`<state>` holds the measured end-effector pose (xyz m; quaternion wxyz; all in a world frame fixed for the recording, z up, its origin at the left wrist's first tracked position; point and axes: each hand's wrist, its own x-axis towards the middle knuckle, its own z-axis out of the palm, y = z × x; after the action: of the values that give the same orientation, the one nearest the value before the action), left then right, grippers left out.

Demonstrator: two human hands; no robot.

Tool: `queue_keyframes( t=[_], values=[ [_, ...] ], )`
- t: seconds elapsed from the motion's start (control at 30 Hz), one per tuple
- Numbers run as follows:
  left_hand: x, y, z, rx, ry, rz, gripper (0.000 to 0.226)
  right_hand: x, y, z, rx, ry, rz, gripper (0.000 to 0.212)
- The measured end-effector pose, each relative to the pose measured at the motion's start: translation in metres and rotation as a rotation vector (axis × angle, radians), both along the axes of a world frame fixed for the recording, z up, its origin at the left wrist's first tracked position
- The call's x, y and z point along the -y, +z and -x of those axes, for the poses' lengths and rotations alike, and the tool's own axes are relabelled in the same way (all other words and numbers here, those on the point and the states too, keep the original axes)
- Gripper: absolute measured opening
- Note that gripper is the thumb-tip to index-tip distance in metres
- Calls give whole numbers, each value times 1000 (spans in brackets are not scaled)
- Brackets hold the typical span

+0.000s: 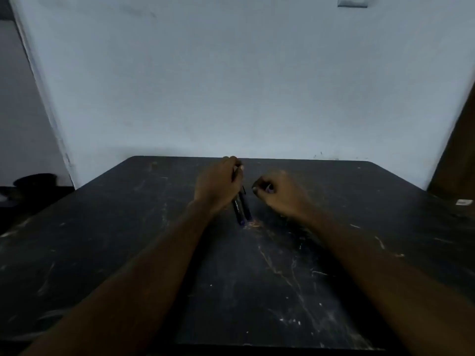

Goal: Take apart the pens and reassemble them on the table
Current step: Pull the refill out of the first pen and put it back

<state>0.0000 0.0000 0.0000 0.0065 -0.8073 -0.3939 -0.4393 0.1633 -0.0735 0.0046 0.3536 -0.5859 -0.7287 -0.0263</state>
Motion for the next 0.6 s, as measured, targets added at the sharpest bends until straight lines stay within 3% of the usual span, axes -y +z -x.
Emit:
queue_keyframes(
  t=[0.17, 0.33, 0.6],
  values=[
    [-10, -5, 8, 91, 117, 87, 20, 2, -5, 10, 111, 44, 109, 20],
    [-15, -9, 10, 86, 135, 120, 20, 5, -8, 6, 181, -40, 65, 32],
    [-12, -12, 13, 76, 167, 176, 21, 8, -11, 11, 215, -15, 32, 31]
  ],
)
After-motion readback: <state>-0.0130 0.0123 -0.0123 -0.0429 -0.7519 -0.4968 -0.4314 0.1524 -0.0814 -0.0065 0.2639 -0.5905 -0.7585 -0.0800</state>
